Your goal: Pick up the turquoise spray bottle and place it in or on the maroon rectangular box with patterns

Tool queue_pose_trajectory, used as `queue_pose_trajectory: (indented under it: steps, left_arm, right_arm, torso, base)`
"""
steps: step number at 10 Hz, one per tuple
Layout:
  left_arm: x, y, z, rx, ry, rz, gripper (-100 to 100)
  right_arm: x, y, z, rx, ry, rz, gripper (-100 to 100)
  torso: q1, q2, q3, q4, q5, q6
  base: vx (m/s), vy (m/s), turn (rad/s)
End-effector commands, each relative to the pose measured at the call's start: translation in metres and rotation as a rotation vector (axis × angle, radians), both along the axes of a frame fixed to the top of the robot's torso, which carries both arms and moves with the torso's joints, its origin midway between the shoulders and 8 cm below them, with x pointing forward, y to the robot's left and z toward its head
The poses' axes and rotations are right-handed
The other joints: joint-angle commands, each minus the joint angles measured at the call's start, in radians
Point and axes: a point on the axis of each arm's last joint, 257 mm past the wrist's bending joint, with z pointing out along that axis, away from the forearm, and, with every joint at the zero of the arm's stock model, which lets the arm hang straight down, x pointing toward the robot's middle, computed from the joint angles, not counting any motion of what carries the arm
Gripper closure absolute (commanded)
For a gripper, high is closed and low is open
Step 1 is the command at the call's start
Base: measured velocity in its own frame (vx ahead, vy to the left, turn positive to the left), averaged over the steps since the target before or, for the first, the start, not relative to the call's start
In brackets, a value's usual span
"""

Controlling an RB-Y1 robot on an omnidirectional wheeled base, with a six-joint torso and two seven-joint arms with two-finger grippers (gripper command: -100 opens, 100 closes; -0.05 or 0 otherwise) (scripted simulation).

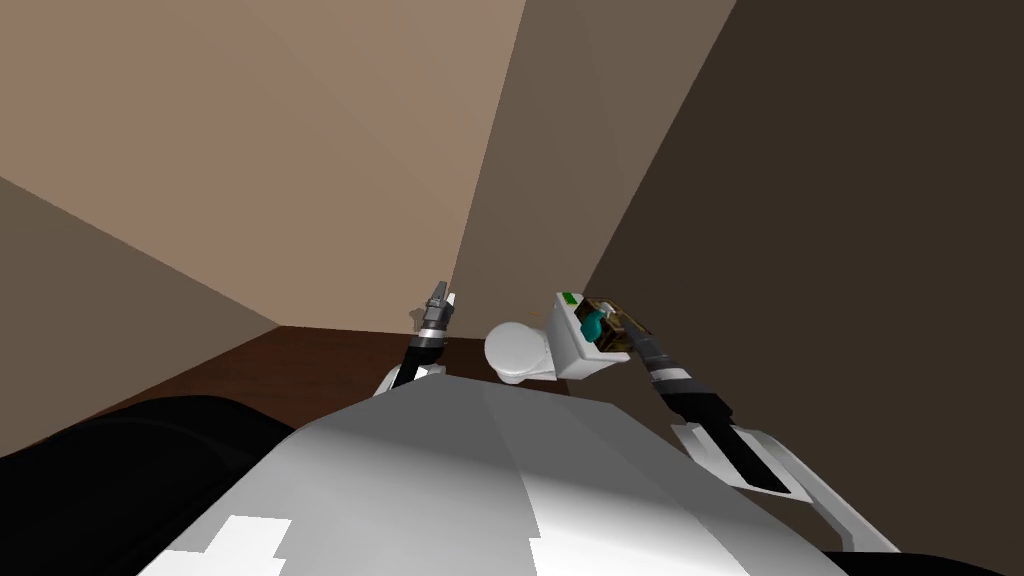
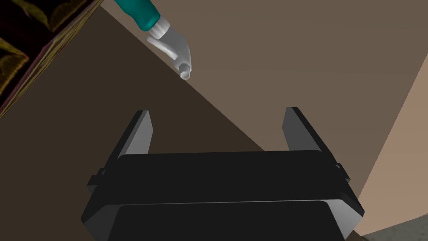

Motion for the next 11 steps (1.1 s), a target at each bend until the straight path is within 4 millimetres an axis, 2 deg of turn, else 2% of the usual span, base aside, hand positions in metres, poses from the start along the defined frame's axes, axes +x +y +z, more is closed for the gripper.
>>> queue_pose_trajectory:
  steps: [1, 5, 11]
  left_arm:
    - [0.000, 0.000, 0.000, 0.000, 0.000, 0.000, 0]
    - [0.000, 0.000, 0.000, 0.000, 0.000, 0.000, 0]
    - [0.000, 0.000, 0.000, 0.000, 0.000, 0.000, 0]
  right_arm:
    - [-0.003, -0.020, -0.017, -0.067, 0.064, -0.027, -100]
    - [-0.009, -0.067, -0.043, -0.226, 0.197, -0.083, -100]
    - [-0.016, -0.125, -0.059, -0.449, 0.335, -0.144, -100]
  torso:
    - [0.000, 0.000, 0.000, 0.000, 0.000, 0.000]
    - [0.000, 0.000, 0.000, 0.000, 0.000, 0.000]
    - [-0.001, 0.000, 0.000, 0.000, 0.000, 0.001]
  base:
    - [0.010, 0.059, 0.203]
    - [0.010, 0.054, 0.164]
    - [0.012, 0.038, 0.124]
